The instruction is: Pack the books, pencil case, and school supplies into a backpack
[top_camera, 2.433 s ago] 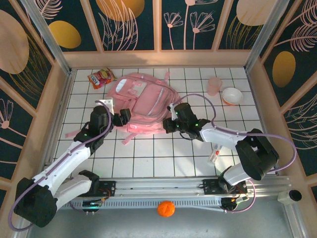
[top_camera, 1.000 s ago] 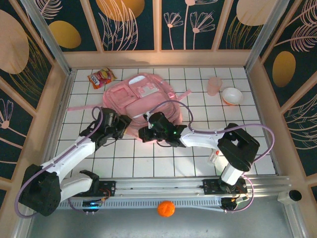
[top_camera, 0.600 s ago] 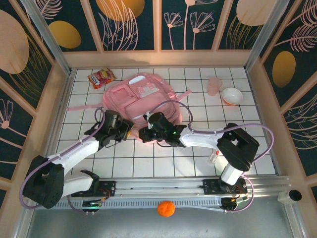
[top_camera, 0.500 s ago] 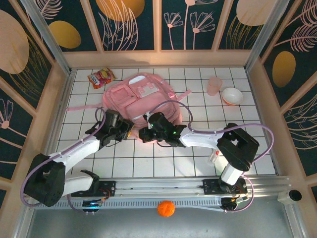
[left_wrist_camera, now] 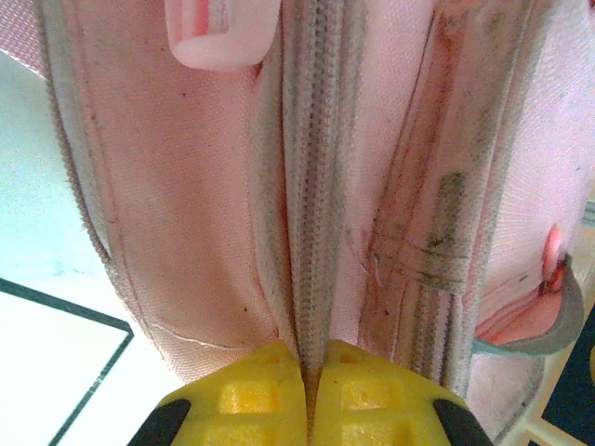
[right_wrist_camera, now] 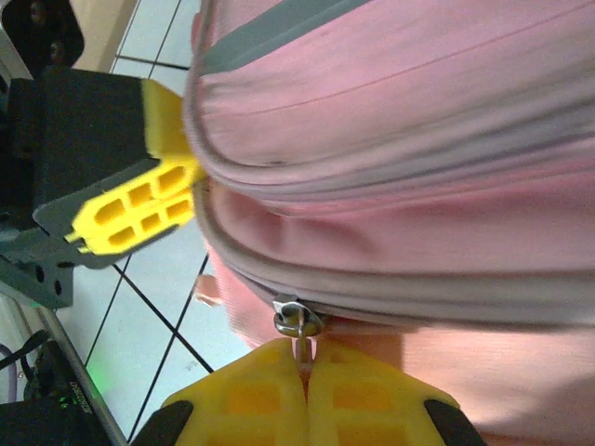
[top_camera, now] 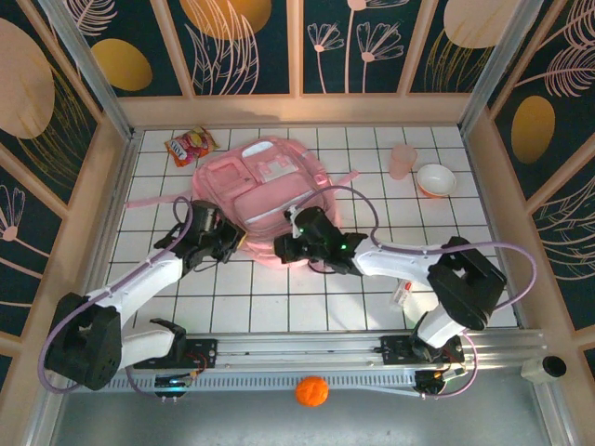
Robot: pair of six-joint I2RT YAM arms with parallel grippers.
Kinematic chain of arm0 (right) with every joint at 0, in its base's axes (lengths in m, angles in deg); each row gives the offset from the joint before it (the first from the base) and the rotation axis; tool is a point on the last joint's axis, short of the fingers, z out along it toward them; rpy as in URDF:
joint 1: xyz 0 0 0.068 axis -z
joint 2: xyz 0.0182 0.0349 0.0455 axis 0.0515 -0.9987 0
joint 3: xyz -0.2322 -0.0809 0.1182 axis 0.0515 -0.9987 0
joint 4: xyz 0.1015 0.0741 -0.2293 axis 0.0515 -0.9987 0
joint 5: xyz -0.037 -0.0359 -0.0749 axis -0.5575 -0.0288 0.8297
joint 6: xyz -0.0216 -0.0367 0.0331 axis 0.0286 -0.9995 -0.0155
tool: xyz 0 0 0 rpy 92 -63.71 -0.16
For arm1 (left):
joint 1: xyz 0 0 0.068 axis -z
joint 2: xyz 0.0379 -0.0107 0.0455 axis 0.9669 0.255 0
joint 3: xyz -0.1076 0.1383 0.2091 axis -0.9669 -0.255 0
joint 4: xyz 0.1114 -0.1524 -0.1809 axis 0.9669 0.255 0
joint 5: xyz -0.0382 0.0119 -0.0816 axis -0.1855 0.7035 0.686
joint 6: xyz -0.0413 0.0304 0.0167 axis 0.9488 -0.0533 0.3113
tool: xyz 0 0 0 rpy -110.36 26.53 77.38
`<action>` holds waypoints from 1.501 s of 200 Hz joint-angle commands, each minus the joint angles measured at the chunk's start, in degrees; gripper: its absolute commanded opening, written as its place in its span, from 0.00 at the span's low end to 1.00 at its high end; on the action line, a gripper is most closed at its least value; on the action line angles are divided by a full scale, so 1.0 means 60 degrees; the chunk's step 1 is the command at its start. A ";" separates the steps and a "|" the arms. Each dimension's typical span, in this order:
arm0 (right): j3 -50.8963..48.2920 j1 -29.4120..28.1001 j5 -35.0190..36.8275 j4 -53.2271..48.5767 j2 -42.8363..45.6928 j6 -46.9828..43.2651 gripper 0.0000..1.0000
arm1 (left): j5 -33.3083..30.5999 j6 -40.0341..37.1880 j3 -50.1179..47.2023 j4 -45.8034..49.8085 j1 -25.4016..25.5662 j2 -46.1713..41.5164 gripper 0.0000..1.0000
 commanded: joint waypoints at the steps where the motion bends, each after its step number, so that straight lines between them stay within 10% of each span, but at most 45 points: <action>1: -0.0273 0.0540 0.0334 -0.0964 0.0741 -0.0440 0.00 | -0.1449 -0.1025 0.0319 0.1012 -0.0700 -0.0165 0.00; 105: 0.0567 -0.1259 0.0130 0.0401 -0.0676 0.0202 0.00 | -0.2995 -0.3542 0.2319 0.1503 -0.1826 0.0951 0.00; 131: 0.0944 -0.1348 0.0185 0.0548 -0.1053 0.0323 0.00 | -0.2350 -0.3639 0.2660 0.1532 -0.1853 0.0825 0.30; 157: 0.1189 -0.1238 0.0191 0.0493 -0.1137 0.0273 0.00 | -0.1464 -0.2989 0.1985 0.1499 -0.1811 -0.0320 0.37; 300: 0.1550 -0.1161 0.0202 0.0198 -0.1215 0.0059 0.00 | -0.0838 -0.0903 0.0419 0.0990 0.1155 -0.0622 0.41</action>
